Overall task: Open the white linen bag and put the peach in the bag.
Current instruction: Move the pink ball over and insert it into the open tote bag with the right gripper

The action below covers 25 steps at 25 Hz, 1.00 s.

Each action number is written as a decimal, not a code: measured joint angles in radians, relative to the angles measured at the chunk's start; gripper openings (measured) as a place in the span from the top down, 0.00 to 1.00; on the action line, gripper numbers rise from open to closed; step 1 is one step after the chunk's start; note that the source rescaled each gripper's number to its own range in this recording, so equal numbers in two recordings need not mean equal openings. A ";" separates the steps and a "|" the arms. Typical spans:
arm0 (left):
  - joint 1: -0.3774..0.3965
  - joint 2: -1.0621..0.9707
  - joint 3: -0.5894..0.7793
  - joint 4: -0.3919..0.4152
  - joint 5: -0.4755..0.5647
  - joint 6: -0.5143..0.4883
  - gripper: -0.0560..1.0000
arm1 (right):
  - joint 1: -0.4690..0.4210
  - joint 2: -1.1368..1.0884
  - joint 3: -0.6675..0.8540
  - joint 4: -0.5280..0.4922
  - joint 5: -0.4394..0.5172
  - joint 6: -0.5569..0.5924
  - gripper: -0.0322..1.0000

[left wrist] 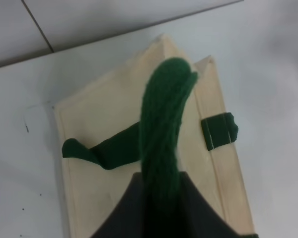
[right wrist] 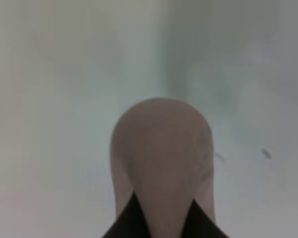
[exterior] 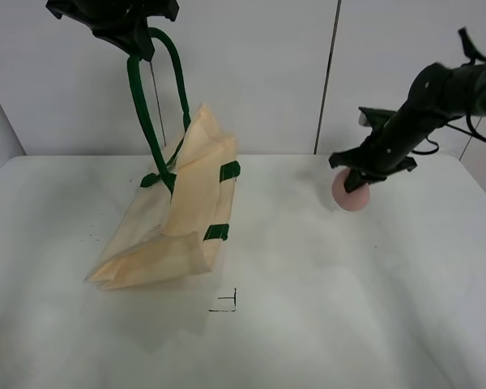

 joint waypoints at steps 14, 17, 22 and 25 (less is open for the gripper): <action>0.000 0.000 0.000 0.006 0.001 0.000 0.95 | 0.346 0.001 -0.189 0.237 -0.084 -0.118 0.97; 0.000 0.000 0.000 0.006 0.001 0.000 0.95 | 0.409 0.058 -0.189 0.238 -0.125 -0.120 0.97; 0.000 0.000 0.000 0.006 0.001 0.001 0.95 | 0.451 0.153 -0.189 0.272 -0.191 -0.127 0.97; 0.000 0.000 0.000 0.006 0.001 0.001 0.95 | 0.452 0.182 -0.189 0.334 -0.218 -0.153 0.85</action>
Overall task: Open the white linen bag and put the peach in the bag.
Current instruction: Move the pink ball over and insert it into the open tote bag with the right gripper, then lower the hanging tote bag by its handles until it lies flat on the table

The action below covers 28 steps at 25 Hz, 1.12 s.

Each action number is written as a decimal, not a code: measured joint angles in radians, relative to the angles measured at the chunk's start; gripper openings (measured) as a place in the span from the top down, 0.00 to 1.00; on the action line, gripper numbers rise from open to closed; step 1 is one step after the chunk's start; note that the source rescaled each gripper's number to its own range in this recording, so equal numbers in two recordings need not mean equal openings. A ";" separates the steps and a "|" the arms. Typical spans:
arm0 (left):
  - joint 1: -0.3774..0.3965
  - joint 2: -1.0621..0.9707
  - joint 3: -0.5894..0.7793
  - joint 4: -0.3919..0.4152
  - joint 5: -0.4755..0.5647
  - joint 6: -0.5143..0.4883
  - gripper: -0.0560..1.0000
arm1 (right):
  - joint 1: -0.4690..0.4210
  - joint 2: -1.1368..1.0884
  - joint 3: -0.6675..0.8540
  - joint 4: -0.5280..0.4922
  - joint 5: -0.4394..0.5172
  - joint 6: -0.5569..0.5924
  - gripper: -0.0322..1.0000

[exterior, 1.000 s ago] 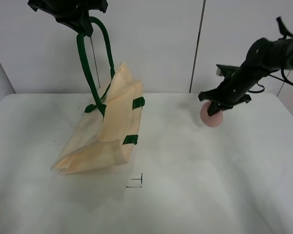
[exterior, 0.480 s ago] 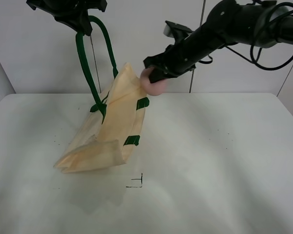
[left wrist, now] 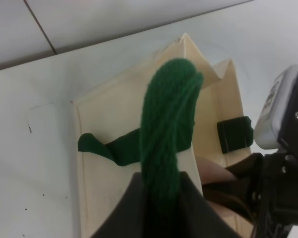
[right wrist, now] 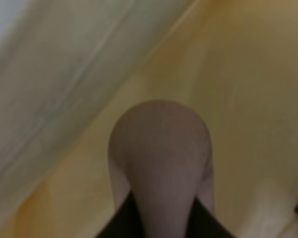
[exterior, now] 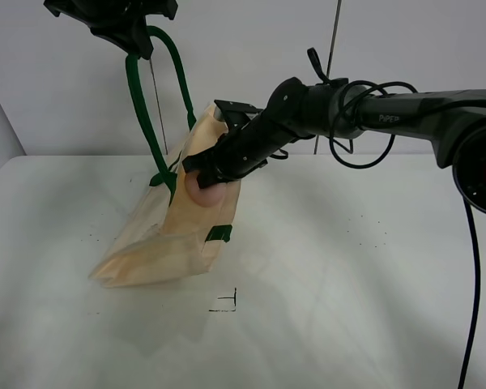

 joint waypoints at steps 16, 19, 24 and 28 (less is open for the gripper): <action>0.000 0.000 0.000 -0.005 0.000 0.000 0.95 | -0.031 -0.040 -0.002 -0.284 0.226 0.235 0.00; 0.000 0.000 0.000 -0.013 0.000 0.000 0.95 | -0.064 -0.057 -0.036 -0.433 0.326 0.353 0.00; 0.000 0.000 0.000 -0.020 0.000 0.000 0.95 | -0.142 -0.062 -0.083 -0.555 0.429 0.409 0.00; 0.000 0.000 0.000 -0.020 0.000 0.000 0.95 | -0.239 -0.062 -0.085 -0.576 0.475 0.415 0.00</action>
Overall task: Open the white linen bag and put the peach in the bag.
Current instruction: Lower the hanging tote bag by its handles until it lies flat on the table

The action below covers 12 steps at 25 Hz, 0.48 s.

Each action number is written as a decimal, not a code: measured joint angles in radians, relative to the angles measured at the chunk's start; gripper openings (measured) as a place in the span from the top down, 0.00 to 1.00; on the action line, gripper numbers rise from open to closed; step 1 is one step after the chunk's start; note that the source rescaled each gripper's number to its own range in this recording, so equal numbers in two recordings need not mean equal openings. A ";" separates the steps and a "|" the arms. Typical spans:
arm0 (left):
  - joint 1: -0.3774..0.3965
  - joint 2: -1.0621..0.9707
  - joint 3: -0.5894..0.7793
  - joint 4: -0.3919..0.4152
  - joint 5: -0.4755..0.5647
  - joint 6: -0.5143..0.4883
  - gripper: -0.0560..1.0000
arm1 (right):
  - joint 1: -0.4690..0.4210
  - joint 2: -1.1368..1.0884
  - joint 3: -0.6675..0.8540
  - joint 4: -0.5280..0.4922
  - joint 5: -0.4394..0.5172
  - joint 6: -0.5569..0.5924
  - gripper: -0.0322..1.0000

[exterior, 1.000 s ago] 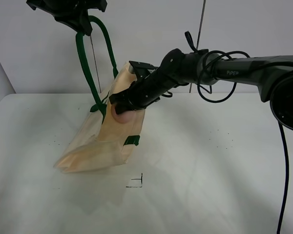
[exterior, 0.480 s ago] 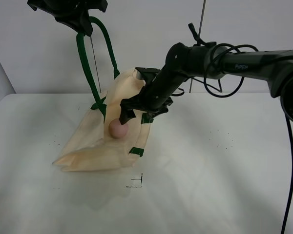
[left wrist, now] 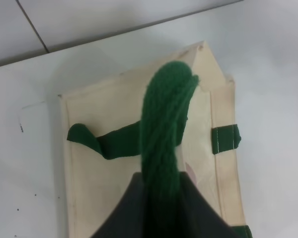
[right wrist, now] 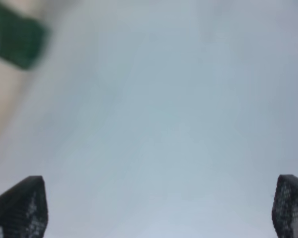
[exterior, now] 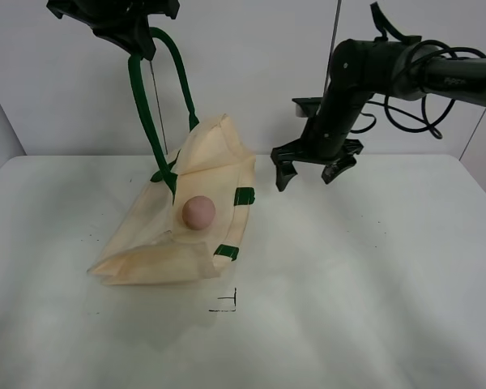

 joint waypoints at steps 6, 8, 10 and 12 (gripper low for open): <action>0.000 0.000 0.000 -0.002 0.000 0.000 0.95 | -0.183 0.000 0.000 -0.061 0.063 0.000 0.00; 0.000 0.000 0.000 -0.002 0.000 0.000 0.95 | -0.230 0.000 0.000 -0.068 0.089 0.000 0.00; 0.000 0.000 0.000 -0.002 0.000 0.000 0.95 | -0.261 0.000 0.000 -0.070 0.119 0.000 0.00; 0.000 0.000 0.000 -0.002 0.000 0.000 0.95 | -0.270 -0.001 0.000 -0.072 0.131 0.000 0.00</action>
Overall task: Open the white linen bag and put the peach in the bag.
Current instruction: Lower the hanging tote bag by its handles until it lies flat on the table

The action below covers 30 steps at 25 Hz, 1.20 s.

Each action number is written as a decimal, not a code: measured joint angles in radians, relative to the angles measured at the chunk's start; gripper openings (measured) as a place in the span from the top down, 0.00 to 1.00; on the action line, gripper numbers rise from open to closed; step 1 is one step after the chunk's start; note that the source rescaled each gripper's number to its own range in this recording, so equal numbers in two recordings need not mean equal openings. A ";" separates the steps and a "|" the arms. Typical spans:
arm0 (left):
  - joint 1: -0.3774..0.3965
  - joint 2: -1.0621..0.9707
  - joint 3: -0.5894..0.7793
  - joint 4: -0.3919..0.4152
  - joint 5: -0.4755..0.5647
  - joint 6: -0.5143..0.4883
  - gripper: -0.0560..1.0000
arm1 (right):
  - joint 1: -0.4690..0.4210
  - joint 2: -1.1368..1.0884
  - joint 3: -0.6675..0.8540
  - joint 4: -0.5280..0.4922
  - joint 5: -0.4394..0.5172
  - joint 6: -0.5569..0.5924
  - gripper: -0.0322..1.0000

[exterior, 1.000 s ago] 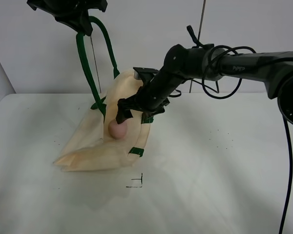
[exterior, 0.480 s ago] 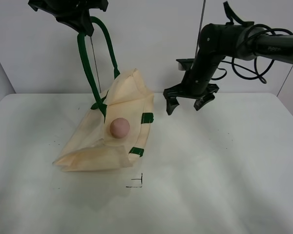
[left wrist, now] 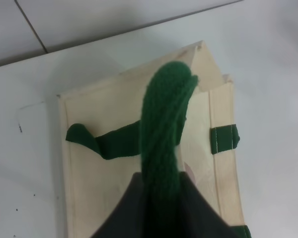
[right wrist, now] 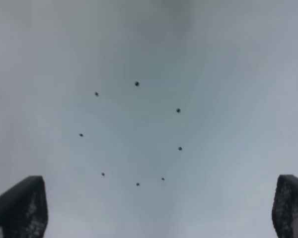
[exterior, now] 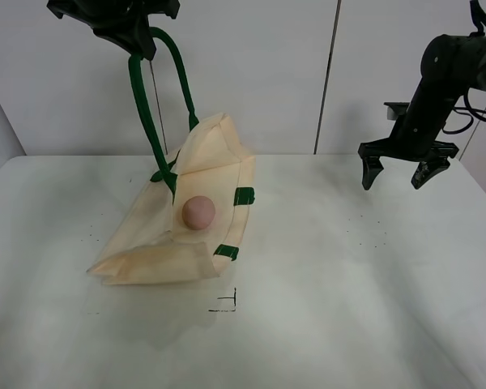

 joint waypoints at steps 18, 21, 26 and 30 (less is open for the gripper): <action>0.000 0.000 0.000 -0.001 0.000 0.000 0.95 | -0.001 -0.692 0.584 -0.001 0.001 -0.021 0.00; 0.000 0.000 0.000 -0.001 0.000 0.000 0.95 | -0.001 -0.916 0.782 -0.001 0.002 -0.021 0.00; 0.000 0.000 0.000 -0.001 0.000 0.000 0.95 | -0.001 -1.306 1.065 -0.001 -0.028 -0.021 0.00; 0.000 0.000 0.000 -0.001 0.000 0.000 0.95 | 0.003 -1.625 1.235 -0.008 -0.125 -0.022 0.00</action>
